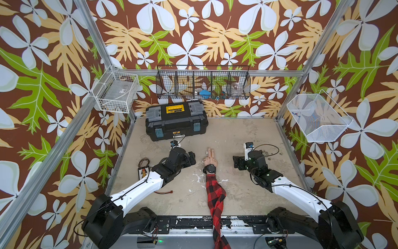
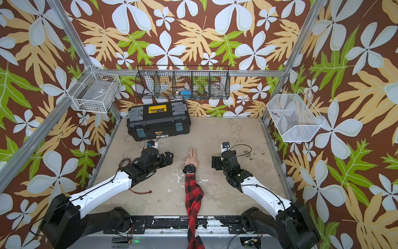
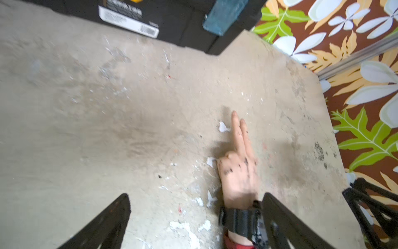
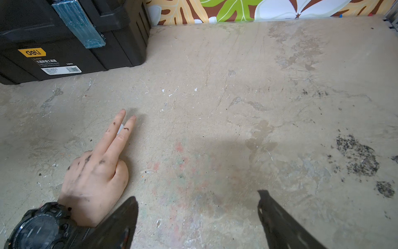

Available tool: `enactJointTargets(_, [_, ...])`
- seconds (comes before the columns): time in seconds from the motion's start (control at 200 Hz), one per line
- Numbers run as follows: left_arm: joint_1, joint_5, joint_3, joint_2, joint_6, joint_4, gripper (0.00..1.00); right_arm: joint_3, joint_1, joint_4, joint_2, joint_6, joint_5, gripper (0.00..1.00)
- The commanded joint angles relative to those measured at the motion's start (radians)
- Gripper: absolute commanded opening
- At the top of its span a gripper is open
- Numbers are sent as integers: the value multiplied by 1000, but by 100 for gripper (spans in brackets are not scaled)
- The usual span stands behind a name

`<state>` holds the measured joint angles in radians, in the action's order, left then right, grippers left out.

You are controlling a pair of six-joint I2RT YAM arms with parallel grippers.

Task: Take off the watch
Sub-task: Adjust the hand at the center of the board.

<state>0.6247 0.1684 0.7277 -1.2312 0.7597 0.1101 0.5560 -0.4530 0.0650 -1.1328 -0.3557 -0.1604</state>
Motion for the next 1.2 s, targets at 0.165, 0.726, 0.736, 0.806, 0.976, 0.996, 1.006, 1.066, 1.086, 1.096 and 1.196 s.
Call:
enactJointTargets(0.165, [195, 28, 113, -109, 187, 174, 98, 5, -1, -59, 19, -2, -12, 90])
enactJointTargets(0.726, [340, -14, 276, -393, 214, 221, 92, -15, 1, -44, 23, 12, -11, 91])
enactJointTargets(0.736, [341, -13, 279, -397, 212, 222, 92, -16, 1, -44, 24, 12, -11, 91])
enactJointTargets(0.806, [343, -12, 292, -427, 207, 224, 90, -14, 2, -42, 23, 10, -10, 91])
enactJointTargets(0.976, [354, -27, 321, -493, 203, 221, 90, -11, 1, -35, 21, 8, -5, 91])
enactJointTargets(0.996, [355, -26, 326, -500, 202, 221, 90, -10, 2, -34, 19, 7, -5, 91])
enactJointTargets(1.006, [355, -28, 326, -503, 202, 222, 90, -10, 2, -33, 19, 7, -5, 91])
enactJointTargets(1.066, [359, -30, 333, -524, 199, 222, 89, -10, 2, -31, 18, 6, -1, 91])
enactJointTargets(1.086, [358, -30, 335, -529, 198, 222, 88, -11, 2, -31, 18, 5, 1, 91])
enactJointTargets(1.096, [358, -29, 335, -533, 198, 222, 87, -11, 2, -31, 18, 4, 1, 91])
enactJointTargets(1.196, [357, -28, 343, -558, 197, 221, 84, -11, 1, -30, 18, 3, 6, 91])
